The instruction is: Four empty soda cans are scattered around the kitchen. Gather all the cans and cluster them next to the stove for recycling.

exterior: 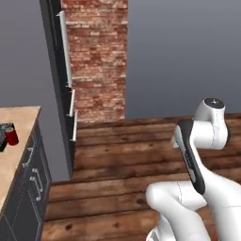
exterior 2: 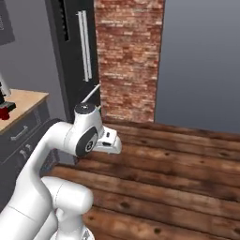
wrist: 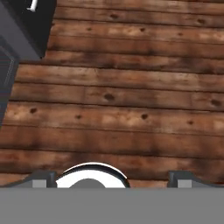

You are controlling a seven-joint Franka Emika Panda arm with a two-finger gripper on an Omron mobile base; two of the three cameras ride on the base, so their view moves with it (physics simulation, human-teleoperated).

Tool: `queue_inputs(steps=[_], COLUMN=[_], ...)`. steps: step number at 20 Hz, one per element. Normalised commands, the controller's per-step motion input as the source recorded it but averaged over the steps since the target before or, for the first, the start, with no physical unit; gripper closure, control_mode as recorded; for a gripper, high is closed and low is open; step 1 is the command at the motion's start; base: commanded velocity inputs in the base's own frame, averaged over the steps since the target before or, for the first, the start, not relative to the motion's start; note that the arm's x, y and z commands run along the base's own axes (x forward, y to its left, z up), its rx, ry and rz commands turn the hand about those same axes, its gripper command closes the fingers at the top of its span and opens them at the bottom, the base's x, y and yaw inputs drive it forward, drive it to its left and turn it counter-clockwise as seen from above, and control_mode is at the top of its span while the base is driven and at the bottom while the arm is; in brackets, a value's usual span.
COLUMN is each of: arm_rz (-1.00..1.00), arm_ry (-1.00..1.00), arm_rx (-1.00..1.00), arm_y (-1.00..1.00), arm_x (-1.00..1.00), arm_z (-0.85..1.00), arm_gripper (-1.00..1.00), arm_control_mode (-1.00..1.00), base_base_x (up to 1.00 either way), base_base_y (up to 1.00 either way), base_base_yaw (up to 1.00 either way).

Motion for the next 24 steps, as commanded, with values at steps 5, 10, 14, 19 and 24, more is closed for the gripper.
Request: queue_inputs(steps=[5, 10, 14, 19, 24], arm_rz=[0.00, 0.00, 0.00, 0.00, 0.00], arm_ry=[0.00, 0.00, 0.00, 0.00, 0.00], arm_rx=[0.00, 0.00, 0.00, 0.00, 0.00], arm_y=[0.00, 0.00, 0.00, 0.00, 0.00], arm_x=[0.00, 0.00, 0.00, 0.00, 0.00], arm_z=[0.00, 0.00, 0.00, 0.00, 0.00], arm_gripper=[-1.00, -1.00, -1.00, -1.00, -1.00], arm_control_mode=[1.00, 1.00, 1.00, 1.00, 1.00], base_base_x=[0.27, 0.18, 0.12, 0.35, 0.34], base_base_y=[-0.06, -0.05, -0.32, -0.45, -0.49], base_base_yaw=[0.87, 0.88, 0.78, 0.61, 0.44])
